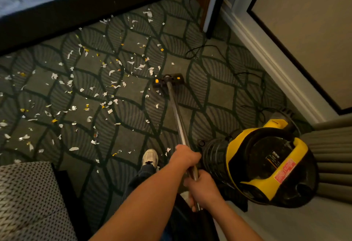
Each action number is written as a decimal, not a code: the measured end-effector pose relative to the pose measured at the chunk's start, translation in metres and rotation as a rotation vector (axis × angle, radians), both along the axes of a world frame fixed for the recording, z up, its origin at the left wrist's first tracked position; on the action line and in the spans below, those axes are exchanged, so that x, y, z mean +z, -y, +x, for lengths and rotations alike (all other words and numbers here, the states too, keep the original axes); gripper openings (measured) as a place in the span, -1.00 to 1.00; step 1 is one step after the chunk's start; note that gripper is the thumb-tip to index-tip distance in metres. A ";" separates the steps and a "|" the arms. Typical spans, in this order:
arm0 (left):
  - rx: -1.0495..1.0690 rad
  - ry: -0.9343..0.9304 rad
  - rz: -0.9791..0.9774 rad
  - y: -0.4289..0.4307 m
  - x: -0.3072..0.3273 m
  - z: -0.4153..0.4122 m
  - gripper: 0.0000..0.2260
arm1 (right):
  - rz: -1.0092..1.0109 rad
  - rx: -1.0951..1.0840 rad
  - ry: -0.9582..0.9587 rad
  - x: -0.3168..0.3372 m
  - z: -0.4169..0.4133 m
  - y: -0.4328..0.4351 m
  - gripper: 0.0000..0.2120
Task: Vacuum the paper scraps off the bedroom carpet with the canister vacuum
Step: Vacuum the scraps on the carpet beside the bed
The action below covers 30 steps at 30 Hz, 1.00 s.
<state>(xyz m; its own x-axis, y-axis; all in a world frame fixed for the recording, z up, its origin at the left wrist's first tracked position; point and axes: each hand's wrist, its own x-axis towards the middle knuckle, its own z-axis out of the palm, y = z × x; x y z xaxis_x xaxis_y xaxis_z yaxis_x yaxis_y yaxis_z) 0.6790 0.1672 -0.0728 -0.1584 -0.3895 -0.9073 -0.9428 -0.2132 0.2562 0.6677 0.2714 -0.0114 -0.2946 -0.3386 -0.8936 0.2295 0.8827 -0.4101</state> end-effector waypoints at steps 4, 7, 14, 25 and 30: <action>0.125 -0.056 -0.034 0.052 0.001 -0.007 -0.33 | -0.034 0.078 -0.008 0.001 -0.018 0.050 -0.99; 0.164 -0.085 -0.066 0.090 -0.013 -0.010 -0.31 | -0.055 0.113 0.006 0.000 -0.026 0.092 -0.92; 0.224 -0.143 -0.141 0.177 -0.035 -0.014 -0.35 | -0.074 0.117 -0.022 -0.026 -0.036 0.181 -0.77; 0.219 -0.159 -0.113 0.288 -0.072 -0.050 -0.47 | -0.058 0.043 -0.031 -0.076 -0.067 0.295 -0.86; 0.190 -0.157 -0.005 0.291 -0.090 -0.053 -0.57 | 0.027 0.024 0.070 -0.086 -0.075 0.297 -0.78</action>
